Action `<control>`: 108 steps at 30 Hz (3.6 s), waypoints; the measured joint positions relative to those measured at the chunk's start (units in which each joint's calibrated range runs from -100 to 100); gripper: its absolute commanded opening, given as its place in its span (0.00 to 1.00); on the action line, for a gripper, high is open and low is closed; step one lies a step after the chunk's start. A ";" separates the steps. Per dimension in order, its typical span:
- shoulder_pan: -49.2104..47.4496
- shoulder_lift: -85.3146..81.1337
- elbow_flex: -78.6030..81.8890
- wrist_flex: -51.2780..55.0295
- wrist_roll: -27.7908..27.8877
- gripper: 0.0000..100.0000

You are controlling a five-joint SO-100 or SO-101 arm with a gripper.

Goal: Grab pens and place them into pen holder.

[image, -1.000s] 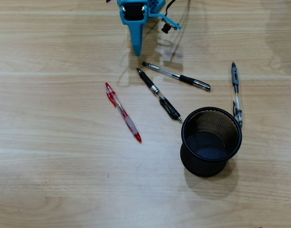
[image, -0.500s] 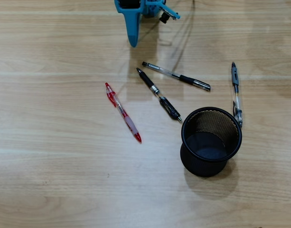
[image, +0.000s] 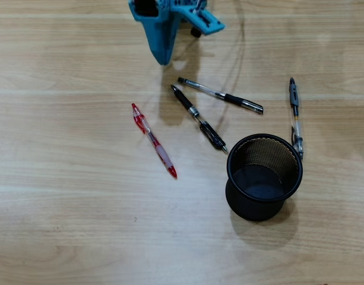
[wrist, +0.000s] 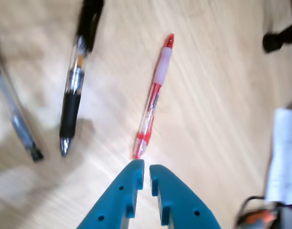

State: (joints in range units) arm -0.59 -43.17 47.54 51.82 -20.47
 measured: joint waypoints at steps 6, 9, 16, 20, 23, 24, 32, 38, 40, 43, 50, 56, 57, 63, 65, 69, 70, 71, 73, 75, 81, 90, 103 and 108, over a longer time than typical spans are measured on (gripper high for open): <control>-1.17 15.78 -15.09 3.55 -8.57 0.02; -1.17 18.83 -19.71 6.23 -10.65 0.02; 3.07 24.26 -22.46 16.00 -15.12 0.02; 4.51 33.93 -28.41 17.56 -15.17 0.02; 4.06 41.05 -34.98 18.08 -15.17 0.02; 4.24 43.09 -37.28 18.08 -15.17 0.02; 4.24 55.56 -50.51 18.08 -15.22 0.08; 4.24 62.43 -55.22 18.08 -15.22 0.20; 4.24 63.53 -55.66 18.08 -15.27 0.20; 4.24 64.63 -55.75 19.72 -15.27 0.20; 4.24 64.89 -57.88 23.01 -15.27 0.20; 3.88 69.72 -61.16 23.01 -15.27 0.20; 3.79 70.74 -62.32 23.01 -15.27 0.20; 2.80 75.49 -67.55 23.01 -15.53 0.20; 2.62 76.84 -68.18 23.01 -16.00 0.20; 2.62 78.71 -68.26 23.44 -16.21 0.20; 2.53 78.88 -68.26 24.31 -16.26 0.19; 2.53 78.97 -68.26 25.26 -16.26 0.18; 2.35 79.22 -68.26 26.38 -16.26 0.16; 2.17 79.30 -68.26 26.82 -16.26 0.15; 2.17 79.81 -68.62 26.82 -16.26 0.10; 1.89 80.07 -68.89 27.25 -16.26 0.03; 1.71 79.47 -72.53 28.20 -16.26 0.02; 2.71 73.11 -76.79 33.04 -16.21 0.02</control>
State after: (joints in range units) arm 2.12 29.94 -29.25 84.86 -36.68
